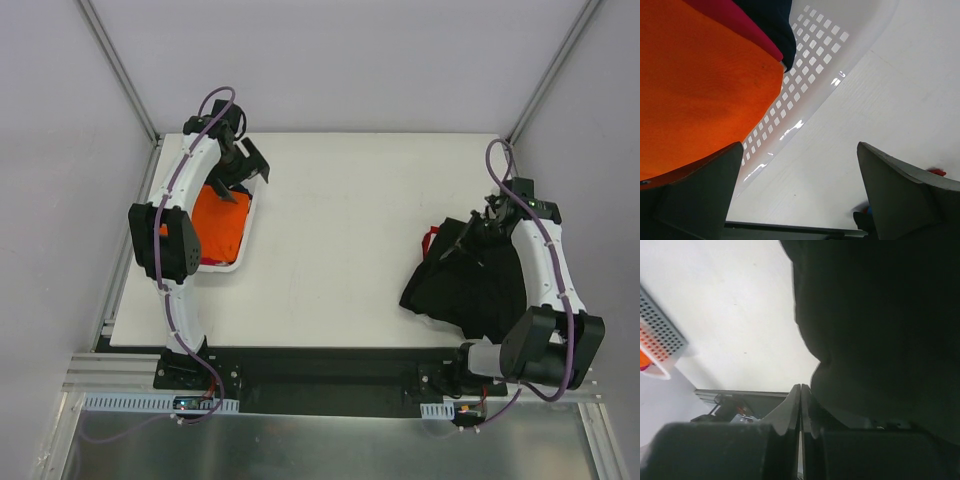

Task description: Fold and stack the t-shirts

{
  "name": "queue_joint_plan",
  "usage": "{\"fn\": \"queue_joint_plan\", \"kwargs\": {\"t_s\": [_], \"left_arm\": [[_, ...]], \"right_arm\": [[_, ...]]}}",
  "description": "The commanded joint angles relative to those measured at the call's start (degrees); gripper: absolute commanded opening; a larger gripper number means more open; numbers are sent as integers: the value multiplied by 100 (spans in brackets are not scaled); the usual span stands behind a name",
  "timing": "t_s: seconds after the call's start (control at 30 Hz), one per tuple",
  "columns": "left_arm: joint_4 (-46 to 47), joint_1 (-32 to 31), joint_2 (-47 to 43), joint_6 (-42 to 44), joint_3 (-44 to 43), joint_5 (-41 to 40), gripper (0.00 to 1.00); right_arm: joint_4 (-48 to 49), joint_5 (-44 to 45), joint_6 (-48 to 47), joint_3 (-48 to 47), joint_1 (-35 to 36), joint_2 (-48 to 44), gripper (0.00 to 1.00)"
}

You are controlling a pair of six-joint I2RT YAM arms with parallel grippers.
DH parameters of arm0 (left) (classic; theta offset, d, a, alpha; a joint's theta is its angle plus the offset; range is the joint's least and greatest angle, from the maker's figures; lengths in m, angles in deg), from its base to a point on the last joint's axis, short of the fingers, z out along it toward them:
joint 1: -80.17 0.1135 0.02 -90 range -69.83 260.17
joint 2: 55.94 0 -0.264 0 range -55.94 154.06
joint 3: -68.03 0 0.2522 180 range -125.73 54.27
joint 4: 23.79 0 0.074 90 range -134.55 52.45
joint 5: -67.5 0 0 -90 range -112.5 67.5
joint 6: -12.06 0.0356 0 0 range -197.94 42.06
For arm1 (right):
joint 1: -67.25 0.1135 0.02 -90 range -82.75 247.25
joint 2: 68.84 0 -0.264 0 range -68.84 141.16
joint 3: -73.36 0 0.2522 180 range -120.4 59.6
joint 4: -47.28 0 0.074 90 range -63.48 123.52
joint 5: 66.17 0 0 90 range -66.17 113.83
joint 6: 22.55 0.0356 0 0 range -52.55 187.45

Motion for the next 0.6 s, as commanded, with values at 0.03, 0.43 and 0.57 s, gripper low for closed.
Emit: {"fn": "queue_joint_plan", "kwargs": {"t_s": [0.03,0.43,0.57], "left_arm": [[-83,-17,-124,-41,93,103,99],[-65,-35,-239,-6,330,112,99],[-65,-35,-239,-6,348,121,99]], "right_arm": [[-982,1509,-34,65,148,-161,1],[-1080,3290,344,-155,1518,524,1],[-1018,3281,414,-93,1808,822,1]]}}
